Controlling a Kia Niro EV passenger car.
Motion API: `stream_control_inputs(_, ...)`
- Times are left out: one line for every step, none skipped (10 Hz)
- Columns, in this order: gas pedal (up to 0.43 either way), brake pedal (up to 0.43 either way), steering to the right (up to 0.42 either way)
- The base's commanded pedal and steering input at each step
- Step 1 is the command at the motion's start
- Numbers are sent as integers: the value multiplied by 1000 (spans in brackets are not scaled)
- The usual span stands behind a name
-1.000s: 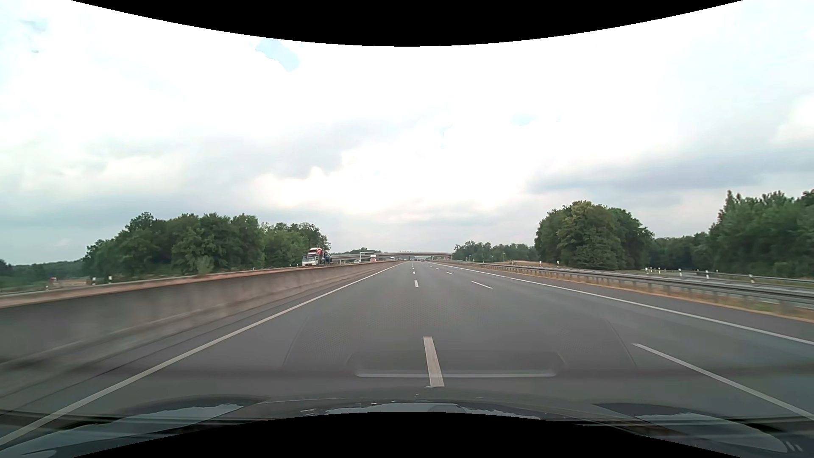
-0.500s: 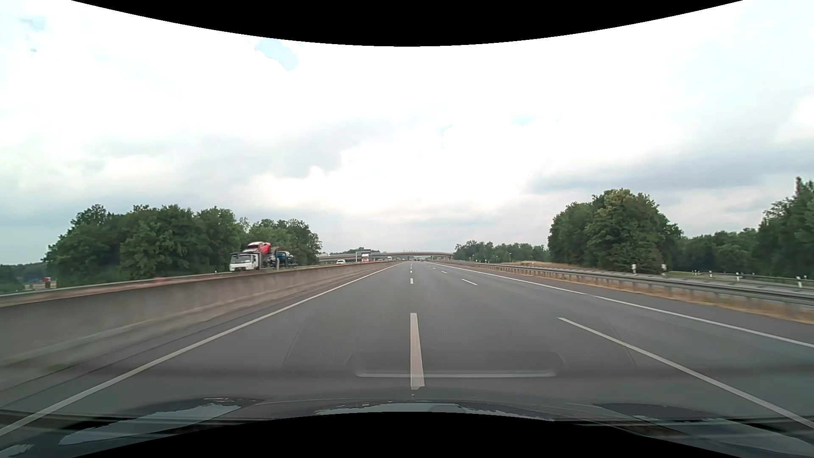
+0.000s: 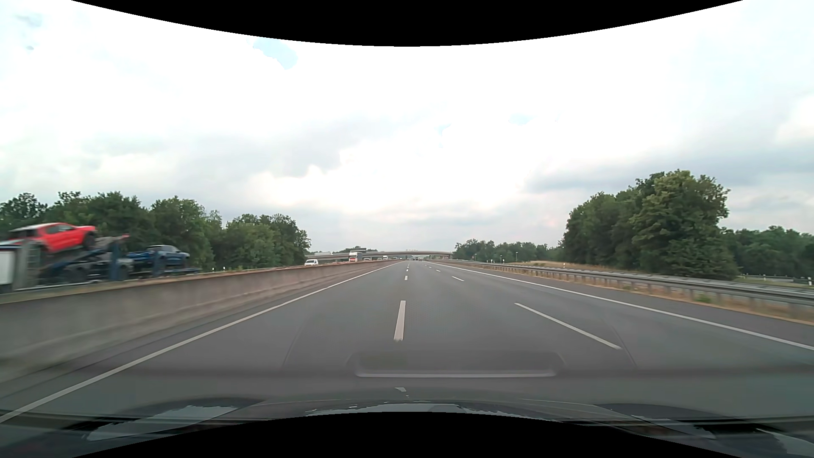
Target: Follow the waypoints while adhering to traffic rules and regulations
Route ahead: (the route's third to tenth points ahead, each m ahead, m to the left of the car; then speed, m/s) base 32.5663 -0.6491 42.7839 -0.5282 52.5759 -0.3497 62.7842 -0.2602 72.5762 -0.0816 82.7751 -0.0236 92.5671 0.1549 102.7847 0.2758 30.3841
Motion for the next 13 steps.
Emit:
stream_control_inputs(260,0,0)
stream_control_inputs(260,0,0)
stream_control_inputs(260,0,0)
stream_control_inputs(260,0,0)
stream_control_inputs(260,0,0)
stream_control_inputs(260,0,0)
stream_control_inputs(260,0,-1)
stream_control_inputs(260,0,-1)
stream_control_inputs(260,0,-1)
stream_control_inputs(260,0,-2)
stream_control_inputs(260,0,-2)
stream_control_inputs(260,0,-4)
stream_control_inputs(260,0,-5)
